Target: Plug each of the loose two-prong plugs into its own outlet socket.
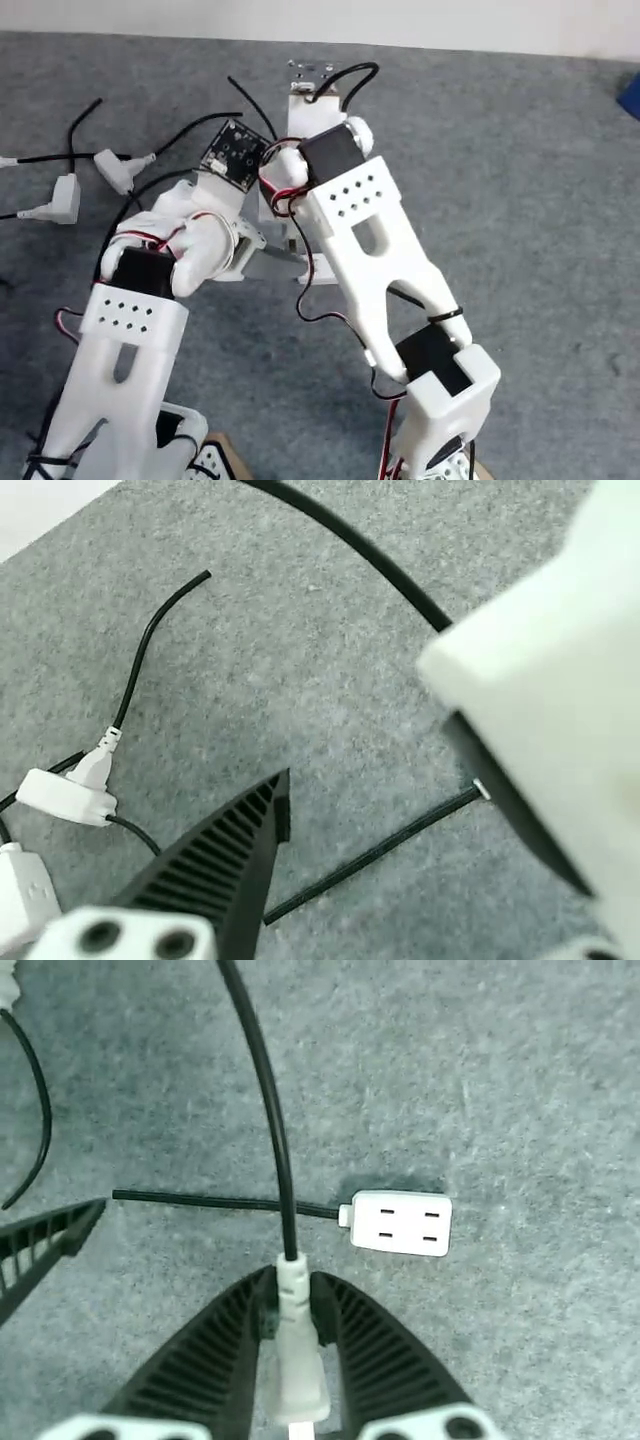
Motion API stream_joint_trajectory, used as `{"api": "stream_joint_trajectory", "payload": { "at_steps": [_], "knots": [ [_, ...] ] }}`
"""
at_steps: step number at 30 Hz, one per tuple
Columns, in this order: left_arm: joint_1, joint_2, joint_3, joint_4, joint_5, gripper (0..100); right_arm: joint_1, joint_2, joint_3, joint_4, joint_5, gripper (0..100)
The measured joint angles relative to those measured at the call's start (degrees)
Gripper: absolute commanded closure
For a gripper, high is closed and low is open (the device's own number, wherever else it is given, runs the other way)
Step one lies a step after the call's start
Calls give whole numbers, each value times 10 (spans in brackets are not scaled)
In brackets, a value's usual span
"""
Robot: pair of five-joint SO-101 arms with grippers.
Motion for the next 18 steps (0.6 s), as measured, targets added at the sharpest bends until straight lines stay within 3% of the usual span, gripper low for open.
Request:
{"api": "stream_joint_trajectory", "payload": {
  "at_steps": [6, 18],
  "knots": [
    [0, -2, 32, -55, -3, 490, -1, 0, 8, 0, 0, 993],
    [0, -151, 32, 37, -4, 490, 3, -1, 90, -48, -3, 993]
  ]
}}
